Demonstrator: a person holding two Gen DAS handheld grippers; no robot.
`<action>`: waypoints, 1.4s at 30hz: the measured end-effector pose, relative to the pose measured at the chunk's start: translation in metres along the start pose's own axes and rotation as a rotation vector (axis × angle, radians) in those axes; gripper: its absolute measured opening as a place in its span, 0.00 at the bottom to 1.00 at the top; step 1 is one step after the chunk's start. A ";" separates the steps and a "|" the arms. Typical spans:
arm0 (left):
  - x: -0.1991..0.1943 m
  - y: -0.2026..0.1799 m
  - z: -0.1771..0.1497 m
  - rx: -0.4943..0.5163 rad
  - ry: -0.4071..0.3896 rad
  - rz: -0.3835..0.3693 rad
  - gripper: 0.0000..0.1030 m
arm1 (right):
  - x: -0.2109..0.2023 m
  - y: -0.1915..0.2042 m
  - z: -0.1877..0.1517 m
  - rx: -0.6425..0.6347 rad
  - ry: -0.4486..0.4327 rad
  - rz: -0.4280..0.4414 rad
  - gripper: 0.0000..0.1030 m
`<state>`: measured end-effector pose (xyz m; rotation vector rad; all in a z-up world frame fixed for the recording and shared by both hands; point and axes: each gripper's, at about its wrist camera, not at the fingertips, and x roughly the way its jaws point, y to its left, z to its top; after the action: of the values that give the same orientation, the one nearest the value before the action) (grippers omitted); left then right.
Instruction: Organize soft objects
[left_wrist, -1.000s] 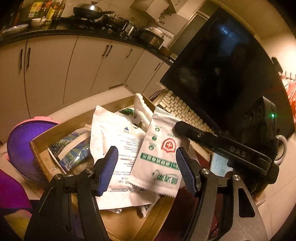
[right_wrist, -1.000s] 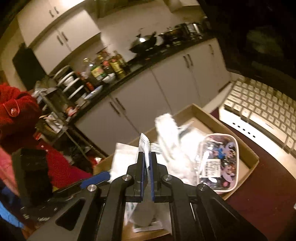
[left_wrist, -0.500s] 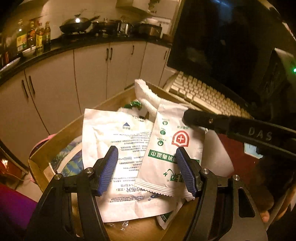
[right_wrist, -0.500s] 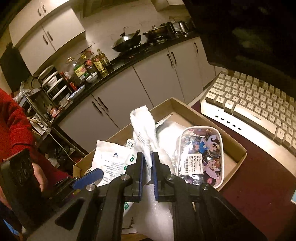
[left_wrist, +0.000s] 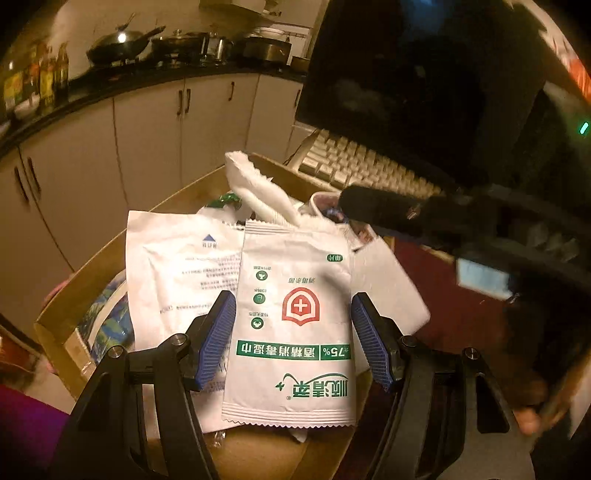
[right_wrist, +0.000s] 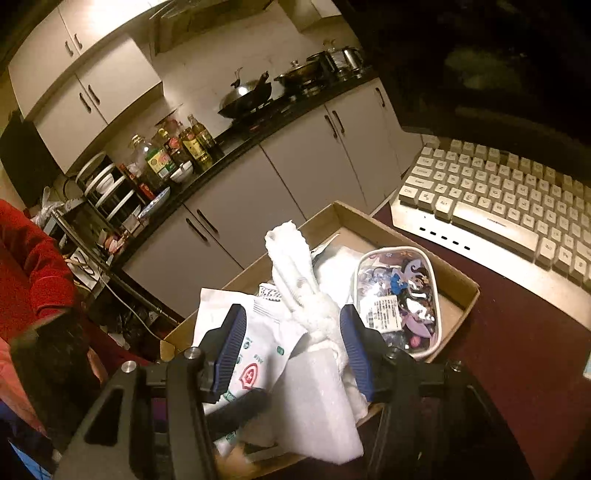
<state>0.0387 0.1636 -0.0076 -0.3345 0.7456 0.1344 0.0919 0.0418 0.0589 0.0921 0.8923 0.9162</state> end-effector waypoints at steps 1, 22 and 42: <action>-0.002 -0.003 -0.002 0.010 -0.010 0.013 0.64 | -0.004 0.001 -0.002 0.005 -0.009 0.004 0.52; -0.021 -0.023 -0.028 0.047 -0.039 0.147 0.64 | -0.046 0.002 -0.073 0.081 -0.080 -0.031 0.61; -0.050 -0.029 -0.040 0.071 -0.114 0.288 0.64 | -0.056 0.015 -0.082 0.034 -0.086 -0.125 0.62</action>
<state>-0.0164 0.1227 0.0067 -0.1489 0.6808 0.3952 0.0081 -0.0132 0.0470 0.1034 0.8241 0.7756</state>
